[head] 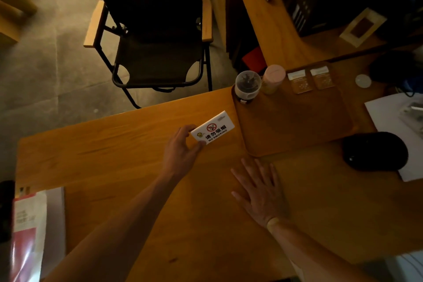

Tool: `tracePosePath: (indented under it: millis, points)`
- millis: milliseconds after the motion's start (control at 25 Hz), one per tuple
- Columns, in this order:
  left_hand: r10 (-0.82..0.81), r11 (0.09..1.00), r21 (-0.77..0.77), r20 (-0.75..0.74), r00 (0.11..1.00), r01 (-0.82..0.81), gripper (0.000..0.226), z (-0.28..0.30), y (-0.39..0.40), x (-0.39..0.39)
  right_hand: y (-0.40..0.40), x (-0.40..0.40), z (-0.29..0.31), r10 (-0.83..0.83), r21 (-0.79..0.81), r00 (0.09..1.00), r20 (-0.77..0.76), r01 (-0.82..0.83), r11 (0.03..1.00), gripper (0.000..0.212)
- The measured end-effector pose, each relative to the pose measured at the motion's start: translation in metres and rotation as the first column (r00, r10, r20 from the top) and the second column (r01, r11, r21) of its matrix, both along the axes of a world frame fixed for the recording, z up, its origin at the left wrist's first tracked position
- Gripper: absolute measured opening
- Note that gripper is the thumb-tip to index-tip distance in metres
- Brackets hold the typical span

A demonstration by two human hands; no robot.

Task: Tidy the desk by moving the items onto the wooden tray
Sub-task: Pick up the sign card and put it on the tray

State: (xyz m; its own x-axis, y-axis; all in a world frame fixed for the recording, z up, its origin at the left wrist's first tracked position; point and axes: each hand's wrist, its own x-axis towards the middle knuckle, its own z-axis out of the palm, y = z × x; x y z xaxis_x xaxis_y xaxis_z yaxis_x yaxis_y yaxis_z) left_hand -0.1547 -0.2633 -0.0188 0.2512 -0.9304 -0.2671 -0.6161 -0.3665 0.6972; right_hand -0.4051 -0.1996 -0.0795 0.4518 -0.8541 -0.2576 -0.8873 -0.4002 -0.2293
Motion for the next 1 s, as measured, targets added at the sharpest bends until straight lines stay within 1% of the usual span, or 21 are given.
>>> tracePosePath:
  millis: [160,240,360,520,600,800,1000]
  points:
    - [-0.056,0.998,0.011,-0.043,0.998,0.056,0.038,0.001,-0.008,-0.028,0.002,-0.029,0.001,-0.072,-0.009,0.997,0.0,0.072,0.997,0.061]
    - [-0.095,0.995,0.002,-0.034,0.995,0.095,0.038,0.0,-0.014,-0.041,0.002,-0.04,0.001,-0.119,-0.013,0.993,0.001,0.119,0.993,0.06]
    - [-0.157,0.988,-0.009,0.032,0.987,0.157,0.041,-0.003,-0.027,-0.061,0.003,-0.051,0.002,-0.181,-0.015,0.983,-0.026,0.181,0.983,0.06]
    - [-0.235,0.97,-0.012,0.196,0.952,0.242,0.044,-0.005,-0.045,-0.082,0.002,-0.064,0.002,-0.277,-0.008,0.961,-0.025,0.277,0.961,0.059]
    - [-0.262,0.962,-0.016,0.244,0.934,0.274,0.043,-0.007,-0.054,-0.09,0.002,-0.066,0.001,-0.288,-0.009,0.957,-0.03,0.288,0.958,0.058]
    - [-0.267,0.958,-0.019,0.307,0.913,0.287,0.043,-0.011,-0.066,-0.099,0.003,-0.066,-0.003,-0.29,-0.036,0.957,-0.017,0.289,0.957,0.059]
    - [-0.247,0.965,-0.002,0.341,0.907,0.263,0.043,-0.015,-0.066,-0.101,0.002,-0.066,-0.006,-0.287,-0.031,0.958,-0.008,0.287,0.957,0.061]
